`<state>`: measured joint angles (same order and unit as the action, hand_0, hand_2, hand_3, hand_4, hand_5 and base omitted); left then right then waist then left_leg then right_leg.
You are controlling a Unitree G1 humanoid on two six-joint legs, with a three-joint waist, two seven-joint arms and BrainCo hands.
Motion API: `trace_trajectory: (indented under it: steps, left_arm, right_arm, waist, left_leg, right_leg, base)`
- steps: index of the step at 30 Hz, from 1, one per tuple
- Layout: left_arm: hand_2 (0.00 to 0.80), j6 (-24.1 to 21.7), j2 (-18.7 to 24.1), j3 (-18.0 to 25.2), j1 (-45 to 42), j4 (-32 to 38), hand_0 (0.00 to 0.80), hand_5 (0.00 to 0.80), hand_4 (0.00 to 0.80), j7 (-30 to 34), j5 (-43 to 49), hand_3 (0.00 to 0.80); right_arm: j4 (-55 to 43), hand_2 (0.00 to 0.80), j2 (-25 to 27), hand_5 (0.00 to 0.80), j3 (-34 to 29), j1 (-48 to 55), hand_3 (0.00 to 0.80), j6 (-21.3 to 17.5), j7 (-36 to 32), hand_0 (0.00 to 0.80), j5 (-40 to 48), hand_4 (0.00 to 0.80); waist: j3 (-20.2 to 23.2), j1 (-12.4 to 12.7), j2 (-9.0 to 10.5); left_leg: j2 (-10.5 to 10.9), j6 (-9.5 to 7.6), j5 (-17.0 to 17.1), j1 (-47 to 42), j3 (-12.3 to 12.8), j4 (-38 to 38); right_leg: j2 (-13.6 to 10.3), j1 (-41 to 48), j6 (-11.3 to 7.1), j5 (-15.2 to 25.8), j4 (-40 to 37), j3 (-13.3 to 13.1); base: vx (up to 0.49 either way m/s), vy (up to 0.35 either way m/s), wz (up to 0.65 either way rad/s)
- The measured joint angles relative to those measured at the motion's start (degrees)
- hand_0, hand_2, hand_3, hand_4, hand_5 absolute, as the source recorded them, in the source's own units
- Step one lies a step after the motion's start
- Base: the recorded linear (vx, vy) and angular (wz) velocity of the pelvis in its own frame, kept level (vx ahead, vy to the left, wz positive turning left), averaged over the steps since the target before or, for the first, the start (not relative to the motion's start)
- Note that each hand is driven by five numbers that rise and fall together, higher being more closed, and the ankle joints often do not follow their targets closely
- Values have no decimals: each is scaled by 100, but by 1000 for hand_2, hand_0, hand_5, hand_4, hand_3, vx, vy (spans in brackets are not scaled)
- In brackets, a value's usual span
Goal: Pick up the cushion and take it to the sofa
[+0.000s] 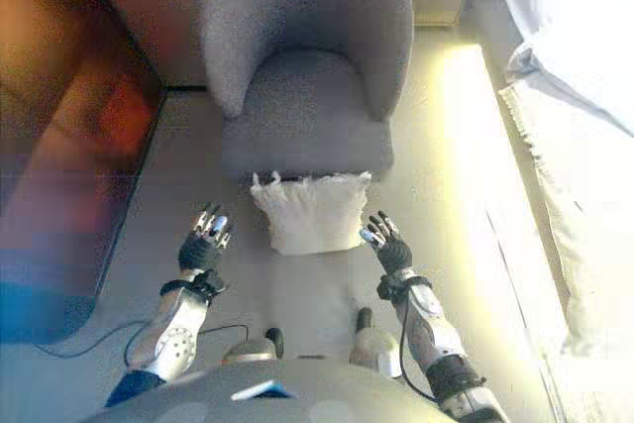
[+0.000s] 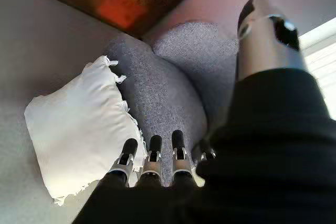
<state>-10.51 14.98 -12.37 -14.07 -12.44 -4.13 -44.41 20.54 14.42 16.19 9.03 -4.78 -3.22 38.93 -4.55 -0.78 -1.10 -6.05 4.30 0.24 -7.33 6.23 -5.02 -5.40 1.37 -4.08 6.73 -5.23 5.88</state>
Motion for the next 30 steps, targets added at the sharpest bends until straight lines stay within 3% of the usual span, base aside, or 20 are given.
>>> trace_trajectory:
  steps: [26, 30]
  left_arm:
    - [0, -12, 1, 3, -92, 0, 0, 0, 0, 68, 111, 0]
    - [0, -21, 1, 5, -129, -12, 0, 0, 0, 81, 110, 0]
  right_arm:
    - [0, 0, 2, 0, -5, 34, 0, 22, -69, 0, 2, 0]
    - [0, 0, 8, 0, -3, 64, 0, 71, -160, 0, 2, 0]
  waist:
    - [-75, -9, 20]
    - [-137, 8, 71]
  left_leg:
    - [-28, -5, -4, -26, 4, 5]
    - [-76, 83, -117, 90, 3, 418]
  right_leg:
    - [39, 30, 8, -12, -4, -18]
    - [79, 36, 81, -56, -6, -82]
  base:
    - [13, -14, 0]
    - [-18, -17, -3]
